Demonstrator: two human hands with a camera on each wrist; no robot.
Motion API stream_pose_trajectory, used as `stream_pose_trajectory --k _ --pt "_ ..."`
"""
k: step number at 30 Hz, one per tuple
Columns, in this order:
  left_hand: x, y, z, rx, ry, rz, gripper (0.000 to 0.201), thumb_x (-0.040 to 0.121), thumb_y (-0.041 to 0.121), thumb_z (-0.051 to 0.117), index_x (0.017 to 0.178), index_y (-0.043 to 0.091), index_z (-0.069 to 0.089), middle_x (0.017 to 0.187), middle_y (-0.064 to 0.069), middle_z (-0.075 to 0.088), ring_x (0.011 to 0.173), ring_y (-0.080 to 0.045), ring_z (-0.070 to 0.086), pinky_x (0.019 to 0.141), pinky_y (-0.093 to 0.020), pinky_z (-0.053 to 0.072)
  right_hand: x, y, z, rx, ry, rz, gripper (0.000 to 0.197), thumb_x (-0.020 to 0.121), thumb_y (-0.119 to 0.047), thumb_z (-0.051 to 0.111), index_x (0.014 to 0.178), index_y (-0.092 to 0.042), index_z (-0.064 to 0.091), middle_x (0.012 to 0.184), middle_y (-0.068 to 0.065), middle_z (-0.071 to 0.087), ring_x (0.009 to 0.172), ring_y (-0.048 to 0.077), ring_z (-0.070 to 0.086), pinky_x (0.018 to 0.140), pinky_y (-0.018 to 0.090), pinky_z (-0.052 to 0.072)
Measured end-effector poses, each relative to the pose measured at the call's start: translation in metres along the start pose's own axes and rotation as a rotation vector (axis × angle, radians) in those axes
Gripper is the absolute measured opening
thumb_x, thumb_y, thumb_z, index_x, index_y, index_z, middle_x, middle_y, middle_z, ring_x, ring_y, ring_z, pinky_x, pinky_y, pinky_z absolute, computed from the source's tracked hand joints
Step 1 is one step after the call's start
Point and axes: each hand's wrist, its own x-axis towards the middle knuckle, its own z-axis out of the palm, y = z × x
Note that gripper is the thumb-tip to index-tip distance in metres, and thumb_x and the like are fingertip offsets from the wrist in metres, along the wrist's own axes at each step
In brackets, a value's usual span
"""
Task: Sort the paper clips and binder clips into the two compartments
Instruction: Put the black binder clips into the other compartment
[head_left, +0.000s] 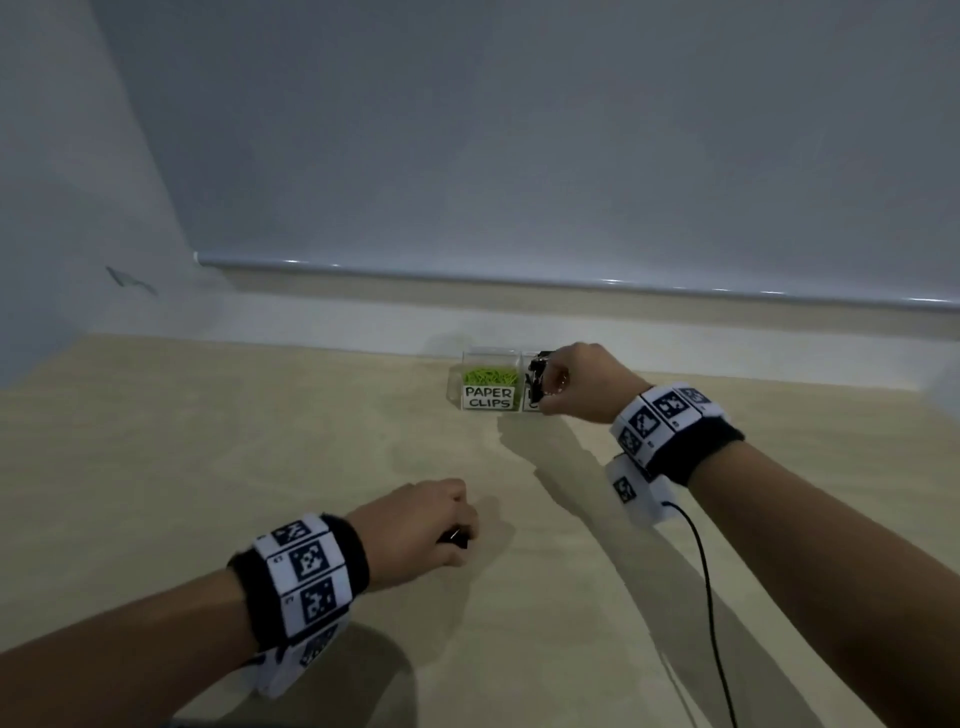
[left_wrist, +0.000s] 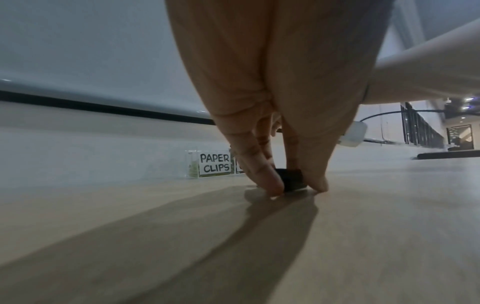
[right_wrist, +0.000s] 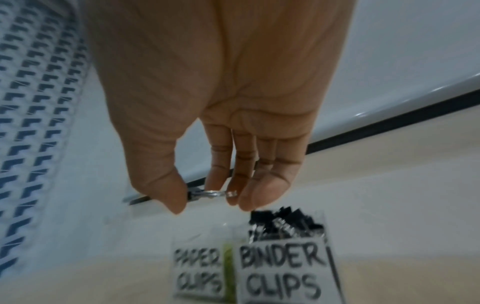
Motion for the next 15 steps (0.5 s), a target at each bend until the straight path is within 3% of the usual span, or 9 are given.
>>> stream_pose_trajectory --k 4,6,8,15 --pt "0.012 0.0 -0.006 0.048 0.008 0.022 0.015 0.087 0.02 0.053 0.097 0.019 0.065 0.1 0.002 0.054 0.086 -0.019 0.056 0.078 -0.031 0.047 0.031 0.013 -0.015 -0.048 0.103 0.114 0.021 0.078 -0.021 0.069 0.088 -0.002 0.066 0.09 0.011 0.067 0.079 0.024 0.062 0.065 0.031 0.053" --pt "0.018 0.001 -0.01 0.095 -0.021 0.007 0.012 0.087 0.02 0.051 0.095 0.018 0.06 0.099 -0.001 0.052 0.084 -0.023 0.055 0.074 -0.033 0.045 0.043 0.023 -0.012 -0.087 0.115 0.175 0.024 0.08 -0.022 0.068 0.09 0.0 0.067 0.093 0.014 0.068 0.083 0.027 0.064 0.074 0.037 0.057" --pt "0.024 0.001 -0.014 0.134 -0.046 -0.002 0.008 0.088 0.022 0.049 0.093 0.018 0.054 0.096 -0.002 0.048 0.078 -0.025 0.053 0.071 -0.036 0.044 0.05 0.033 -0.004 -0.123 0.094 0.204 0.025 0.083 -0.021 0.065 0.094 0.001 0.068 0.098 0.015 0.067 0.086 0.028 0.064 0.077 0.037 0.057" --pt "0.044 -0.001 -0.018 0.215 -0.049 -0.002 0.012 0.089 0.014 0.041 0.088 0.015 0.053 0.086 -0.005 0.049 0.071 -0.028 0.051 0.068 -0.042 0.046 0.038 0.058 0.012 -0.106 0.148 0.119 0.033 0.085 -0.021 0.062 0.115 -0.008 0.063 0.118 0.014 0.054 0.103 0.029 0.056 0.086 0.031 0.043"
